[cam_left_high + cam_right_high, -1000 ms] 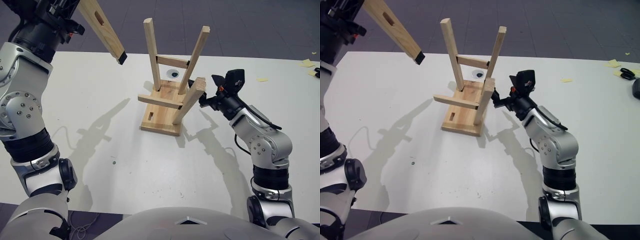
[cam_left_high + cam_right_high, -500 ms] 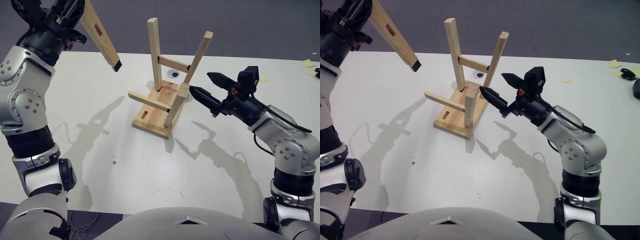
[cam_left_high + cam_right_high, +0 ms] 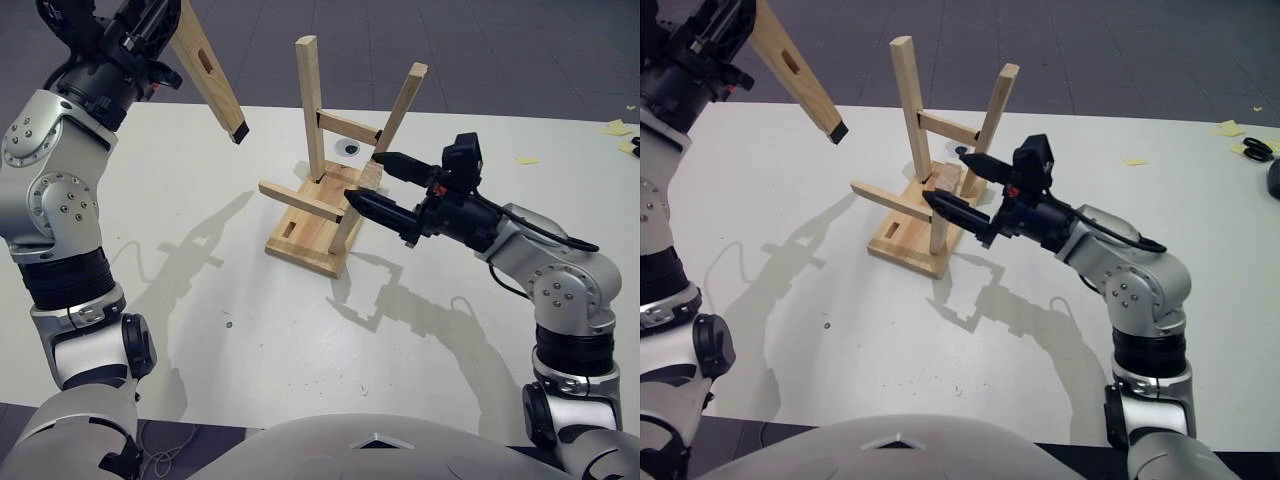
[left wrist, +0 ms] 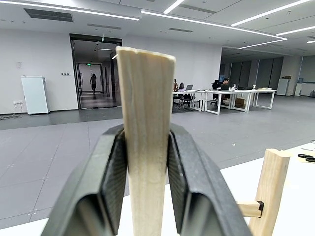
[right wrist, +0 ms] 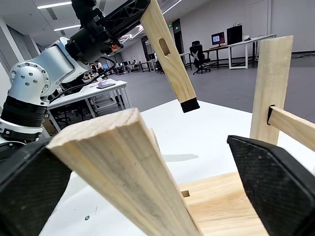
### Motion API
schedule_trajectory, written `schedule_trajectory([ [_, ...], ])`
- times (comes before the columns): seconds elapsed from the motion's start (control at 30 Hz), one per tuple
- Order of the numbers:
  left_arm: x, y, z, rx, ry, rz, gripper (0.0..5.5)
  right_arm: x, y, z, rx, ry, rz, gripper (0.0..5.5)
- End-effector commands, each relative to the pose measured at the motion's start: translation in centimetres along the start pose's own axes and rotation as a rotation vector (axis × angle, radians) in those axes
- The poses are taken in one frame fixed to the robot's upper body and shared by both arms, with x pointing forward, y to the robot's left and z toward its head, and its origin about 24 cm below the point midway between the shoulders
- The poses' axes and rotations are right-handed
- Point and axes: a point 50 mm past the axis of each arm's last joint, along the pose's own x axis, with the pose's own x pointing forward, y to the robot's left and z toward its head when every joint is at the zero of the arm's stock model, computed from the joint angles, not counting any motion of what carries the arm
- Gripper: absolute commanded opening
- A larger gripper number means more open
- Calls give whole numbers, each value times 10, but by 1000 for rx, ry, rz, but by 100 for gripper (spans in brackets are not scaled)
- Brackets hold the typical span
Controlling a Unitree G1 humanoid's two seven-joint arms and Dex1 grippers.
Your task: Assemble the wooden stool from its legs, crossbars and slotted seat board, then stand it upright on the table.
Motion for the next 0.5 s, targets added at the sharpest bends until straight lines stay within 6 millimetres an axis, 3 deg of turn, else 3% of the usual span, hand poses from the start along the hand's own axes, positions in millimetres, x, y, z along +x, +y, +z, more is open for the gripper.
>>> schedule_trajectory([
  [0.03, 2, -8, -2, 18, 3, -20, 105, -1, -1, 1, -13, 26, 9, 462],
  [0.5, 3, -41, -41, -48, 138, -1, 105, -8, -3, -5, -18, 49, -34, 245],
])
